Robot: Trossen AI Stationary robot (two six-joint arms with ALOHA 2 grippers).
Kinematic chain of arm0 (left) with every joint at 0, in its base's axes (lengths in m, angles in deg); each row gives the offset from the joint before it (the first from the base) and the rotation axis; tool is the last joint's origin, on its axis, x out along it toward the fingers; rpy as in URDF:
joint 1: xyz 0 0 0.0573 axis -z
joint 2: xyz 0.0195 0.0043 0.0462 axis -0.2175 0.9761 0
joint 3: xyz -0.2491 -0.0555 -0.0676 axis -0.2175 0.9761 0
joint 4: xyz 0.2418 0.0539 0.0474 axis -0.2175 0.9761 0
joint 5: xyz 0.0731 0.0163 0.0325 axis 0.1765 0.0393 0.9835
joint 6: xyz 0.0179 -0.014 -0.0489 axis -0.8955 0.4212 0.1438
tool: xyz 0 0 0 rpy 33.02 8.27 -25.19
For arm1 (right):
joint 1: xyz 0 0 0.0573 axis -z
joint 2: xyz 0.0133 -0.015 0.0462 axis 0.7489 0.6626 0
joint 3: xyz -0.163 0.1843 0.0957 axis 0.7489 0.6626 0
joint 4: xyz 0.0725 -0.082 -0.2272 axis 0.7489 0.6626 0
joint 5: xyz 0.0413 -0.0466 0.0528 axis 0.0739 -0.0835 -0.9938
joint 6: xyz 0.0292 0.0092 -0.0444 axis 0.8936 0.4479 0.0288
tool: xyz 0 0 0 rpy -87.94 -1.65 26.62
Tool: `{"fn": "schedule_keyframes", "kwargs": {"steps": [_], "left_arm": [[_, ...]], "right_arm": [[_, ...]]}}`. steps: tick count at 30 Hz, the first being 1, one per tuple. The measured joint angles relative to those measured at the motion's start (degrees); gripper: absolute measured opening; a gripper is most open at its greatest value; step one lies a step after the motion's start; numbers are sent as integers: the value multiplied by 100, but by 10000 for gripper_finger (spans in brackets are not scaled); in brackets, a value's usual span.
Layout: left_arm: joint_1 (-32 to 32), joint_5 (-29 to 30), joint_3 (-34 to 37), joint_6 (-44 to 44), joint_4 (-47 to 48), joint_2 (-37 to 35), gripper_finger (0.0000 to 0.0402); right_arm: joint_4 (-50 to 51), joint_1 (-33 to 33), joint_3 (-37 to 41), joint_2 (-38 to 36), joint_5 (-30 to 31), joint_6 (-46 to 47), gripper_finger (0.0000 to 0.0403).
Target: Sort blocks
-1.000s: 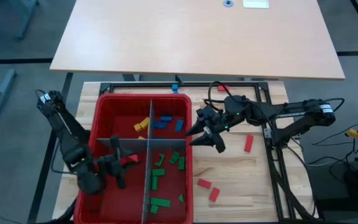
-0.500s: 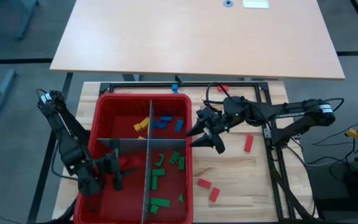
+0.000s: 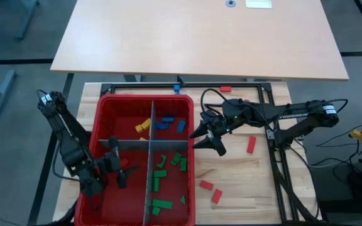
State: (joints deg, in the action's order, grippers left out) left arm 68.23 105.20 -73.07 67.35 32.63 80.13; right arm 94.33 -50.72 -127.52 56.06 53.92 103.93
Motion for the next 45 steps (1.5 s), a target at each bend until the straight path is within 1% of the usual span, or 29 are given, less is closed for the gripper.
{"fn": "schedule_keyframes", "kwargs": {"steps": [4,12,17,23,27,36,41,45], "left_arm": [[-28,206,0,-64,0,-1,312],[-75,230,0,-181,0,-2,311],[-75,572,0,-346,2,-4,311],[-109,742,0,-353,-2,2,311],[-251,873,0,-373,0,3,311],[-671,877,36,-349,-28,24,311],[-910,875,50,-349,-84,37,311],[-1046,872,52,-346,-324,39,311]], "right_arm": [[18,0,0,0,20,9,224],[16,0,0,0,30,-121,214],[15,0,0,0,71,-315,207],[15,0,0,0,172,-345,208],[15,0,0,0,267,-550,206],[68,0,0,0,391,-682,208],[412,0,0,4,457,-792,207],[770,9,0,64,476,-861,202]]}}
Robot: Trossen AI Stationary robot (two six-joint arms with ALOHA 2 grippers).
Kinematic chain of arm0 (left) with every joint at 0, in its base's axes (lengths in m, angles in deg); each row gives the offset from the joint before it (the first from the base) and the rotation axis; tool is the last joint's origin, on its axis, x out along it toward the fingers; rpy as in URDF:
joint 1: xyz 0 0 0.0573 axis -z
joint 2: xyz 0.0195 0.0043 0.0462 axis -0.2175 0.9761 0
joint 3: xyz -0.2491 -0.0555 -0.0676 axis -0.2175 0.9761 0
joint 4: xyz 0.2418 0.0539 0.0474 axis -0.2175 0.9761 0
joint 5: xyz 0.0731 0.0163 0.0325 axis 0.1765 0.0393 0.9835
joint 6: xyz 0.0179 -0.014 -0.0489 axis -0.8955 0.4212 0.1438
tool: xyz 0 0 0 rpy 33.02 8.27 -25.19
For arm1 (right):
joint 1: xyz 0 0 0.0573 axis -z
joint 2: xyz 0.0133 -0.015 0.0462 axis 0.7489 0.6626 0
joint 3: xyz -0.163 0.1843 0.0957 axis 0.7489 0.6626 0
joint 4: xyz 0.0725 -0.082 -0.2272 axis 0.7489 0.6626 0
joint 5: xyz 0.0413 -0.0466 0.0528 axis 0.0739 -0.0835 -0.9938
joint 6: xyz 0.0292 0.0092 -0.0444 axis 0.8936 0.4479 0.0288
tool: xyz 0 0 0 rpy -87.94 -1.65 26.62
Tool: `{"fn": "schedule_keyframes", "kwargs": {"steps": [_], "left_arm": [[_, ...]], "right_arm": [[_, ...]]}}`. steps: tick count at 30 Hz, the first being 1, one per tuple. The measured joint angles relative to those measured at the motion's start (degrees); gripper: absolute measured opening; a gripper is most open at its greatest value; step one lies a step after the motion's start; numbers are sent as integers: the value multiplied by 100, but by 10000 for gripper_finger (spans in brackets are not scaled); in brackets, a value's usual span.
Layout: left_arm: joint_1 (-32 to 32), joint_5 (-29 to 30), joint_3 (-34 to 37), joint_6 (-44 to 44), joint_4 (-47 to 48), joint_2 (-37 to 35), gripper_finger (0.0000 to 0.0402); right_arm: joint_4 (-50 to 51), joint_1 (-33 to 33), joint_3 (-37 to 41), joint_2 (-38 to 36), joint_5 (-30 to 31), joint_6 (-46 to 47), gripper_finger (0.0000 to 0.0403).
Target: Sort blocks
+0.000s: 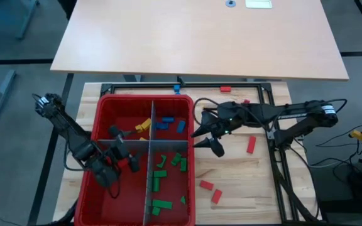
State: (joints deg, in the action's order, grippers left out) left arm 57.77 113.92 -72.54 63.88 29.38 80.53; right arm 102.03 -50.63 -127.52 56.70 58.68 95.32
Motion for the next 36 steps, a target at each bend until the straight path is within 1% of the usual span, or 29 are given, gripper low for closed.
{"fn": "schedule_keyframes", "kwargs": {"steps": [5,9,14,16,19,22,25,31,36], "left_arm": [[-135,-3,4,-2,-402,0,311],[-226,-1,4,-2,-725,0,311],[-330,-4,4,0,-921,0,311],[-350,-3,4,0,-1034,0,312],[-345,-28,4,0,-1135,0,312],[-345,-129,4,0,-1140,1,312],[-344,-262,4,-73,-1140,2,312],[-343,-617,4,-321,-1136,2,312],[-343,-896,7,-354,-1085,4,312]], "right_arm": [[552,9,0,85,2,-924,199],[1241,28,0,143,0,-1251,199],[2274,29,28,142,93,-1181,199],[2586,26,74,135,313,-1056,199],[2786,13,249,101,729,-838,199],[2723,13,588,49,900,-531,199],[2418,-39,1086,-91,910,-66,199],[1416,-312,2250,-383,906,997,199],[717,-636,2872,-394,956,1761,199]]}}
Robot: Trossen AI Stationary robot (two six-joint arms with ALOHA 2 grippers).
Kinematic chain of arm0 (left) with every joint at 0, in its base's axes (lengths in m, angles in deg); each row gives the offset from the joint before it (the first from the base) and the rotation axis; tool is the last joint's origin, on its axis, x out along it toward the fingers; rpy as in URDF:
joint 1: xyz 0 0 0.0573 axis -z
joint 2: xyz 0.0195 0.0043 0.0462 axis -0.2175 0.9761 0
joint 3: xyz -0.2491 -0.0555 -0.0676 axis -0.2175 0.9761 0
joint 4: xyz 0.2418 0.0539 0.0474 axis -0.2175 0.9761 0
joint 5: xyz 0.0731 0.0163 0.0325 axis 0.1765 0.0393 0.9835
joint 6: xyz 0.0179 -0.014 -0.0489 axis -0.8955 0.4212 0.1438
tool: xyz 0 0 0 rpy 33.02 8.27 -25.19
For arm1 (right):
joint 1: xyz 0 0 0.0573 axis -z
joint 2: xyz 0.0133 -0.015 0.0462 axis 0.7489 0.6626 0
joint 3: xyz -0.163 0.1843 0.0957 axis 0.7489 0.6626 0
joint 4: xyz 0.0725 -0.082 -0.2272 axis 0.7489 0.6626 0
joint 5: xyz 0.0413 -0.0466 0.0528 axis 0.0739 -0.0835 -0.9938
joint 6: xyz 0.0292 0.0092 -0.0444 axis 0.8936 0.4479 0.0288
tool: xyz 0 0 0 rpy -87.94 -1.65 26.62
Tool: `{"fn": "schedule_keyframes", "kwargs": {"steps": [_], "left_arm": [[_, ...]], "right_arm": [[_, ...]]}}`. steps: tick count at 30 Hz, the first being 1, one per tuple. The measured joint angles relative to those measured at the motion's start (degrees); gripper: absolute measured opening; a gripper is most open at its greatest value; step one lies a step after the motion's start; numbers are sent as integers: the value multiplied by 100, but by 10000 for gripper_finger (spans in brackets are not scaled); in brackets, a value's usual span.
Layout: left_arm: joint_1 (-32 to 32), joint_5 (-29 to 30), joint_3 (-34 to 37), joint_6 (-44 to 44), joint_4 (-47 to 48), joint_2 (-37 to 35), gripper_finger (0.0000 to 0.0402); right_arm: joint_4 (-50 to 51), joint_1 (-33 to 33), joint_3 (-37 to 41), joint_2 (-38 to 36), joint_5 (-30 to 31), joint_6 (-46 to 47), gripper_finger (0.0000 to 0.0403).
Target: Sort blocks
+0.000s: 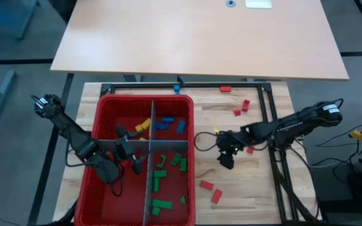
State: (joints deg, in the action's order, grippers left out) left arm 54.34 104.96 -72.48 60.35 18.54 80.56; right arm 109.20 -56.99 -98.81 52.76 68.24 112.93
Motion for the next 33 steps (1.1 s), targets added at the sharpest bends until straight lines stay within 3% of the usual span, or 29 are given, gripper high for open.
{"fn": "schedule_keyframes", "kwargs": {"steps": [14,33], "left_arm": [[0,-32,0,-201,15,-2,312],[0,-27,0,-247,10,-2,312]], "right_arm": [[-446,-241,208,535,252,470,199],[-1401,-1681,194,1582,594,831,199]]}}
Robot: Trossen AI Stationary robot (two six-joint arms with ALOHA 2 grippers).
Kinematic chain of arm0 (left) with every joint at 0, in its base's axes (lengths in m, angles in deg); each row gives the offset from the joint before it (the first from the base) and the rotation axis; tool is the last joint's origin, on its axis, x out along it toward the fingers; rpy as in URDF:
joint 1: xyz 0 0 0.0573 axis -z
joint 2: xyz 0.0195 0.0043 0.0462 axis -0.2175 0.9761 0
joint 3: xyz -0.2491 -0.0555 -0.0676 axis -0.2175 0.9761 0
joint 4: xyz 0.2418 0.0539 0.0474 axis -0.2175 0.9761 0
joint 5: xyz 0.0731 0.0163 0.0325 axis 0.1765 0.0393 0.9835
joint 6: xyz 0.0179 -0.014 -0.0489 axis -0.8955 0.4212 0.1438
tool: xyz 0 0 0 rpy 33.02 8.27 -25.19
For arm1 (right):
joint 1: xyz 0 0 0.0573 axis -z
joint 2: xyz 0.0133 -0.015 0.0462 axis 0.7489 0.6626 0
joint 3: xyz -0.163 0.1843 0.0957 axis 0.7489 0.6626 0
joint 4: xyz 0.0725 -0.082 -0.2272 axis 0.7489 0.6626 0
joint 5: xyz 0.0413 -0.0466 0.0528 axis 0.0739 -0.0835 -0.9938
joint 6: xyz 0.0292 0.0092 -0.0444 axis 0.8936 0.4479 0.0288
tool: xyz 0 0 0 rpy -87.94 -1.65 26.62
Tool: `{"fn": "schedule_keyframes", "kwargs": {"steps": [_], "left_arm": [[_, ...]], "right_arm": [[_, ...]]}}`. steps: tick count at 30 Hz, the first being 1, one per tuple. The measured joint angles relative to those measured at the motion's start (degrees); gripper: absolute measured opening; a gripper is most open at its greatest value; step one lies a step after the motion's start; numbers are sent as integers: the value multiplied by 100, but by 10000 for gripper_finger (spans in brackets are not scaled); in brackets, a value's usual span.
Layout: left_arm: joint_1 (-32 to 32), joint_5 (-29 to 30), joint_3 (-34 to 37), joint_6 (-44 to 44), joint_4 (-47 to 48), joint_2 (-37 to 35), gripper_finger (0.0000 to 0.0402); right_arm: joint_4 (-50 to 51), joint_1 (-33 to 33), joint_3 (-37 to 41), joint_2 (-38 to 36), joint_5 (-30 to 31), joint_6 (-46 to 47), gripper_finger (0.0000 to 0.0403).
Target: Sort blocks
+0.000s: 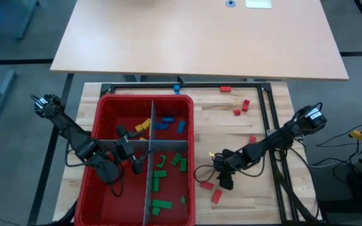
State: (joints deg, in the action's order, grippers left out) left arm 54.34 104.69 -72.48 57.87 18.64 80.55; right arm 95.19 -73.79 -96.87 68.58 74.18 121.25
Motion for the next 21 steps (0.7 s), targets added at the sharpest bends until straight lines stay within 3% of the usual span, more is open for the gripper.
{"fn": "schedule_keyframes", "kwargs": {"steps": [14,21], "left_arm": [[0,9,0,59,-2,0,312],[0,13,0,61,-38,0,312]], "right_arm": [[-862,-734,2,25,-156,573,199],[-826,-1079,-221,23,38,582,189]]}}
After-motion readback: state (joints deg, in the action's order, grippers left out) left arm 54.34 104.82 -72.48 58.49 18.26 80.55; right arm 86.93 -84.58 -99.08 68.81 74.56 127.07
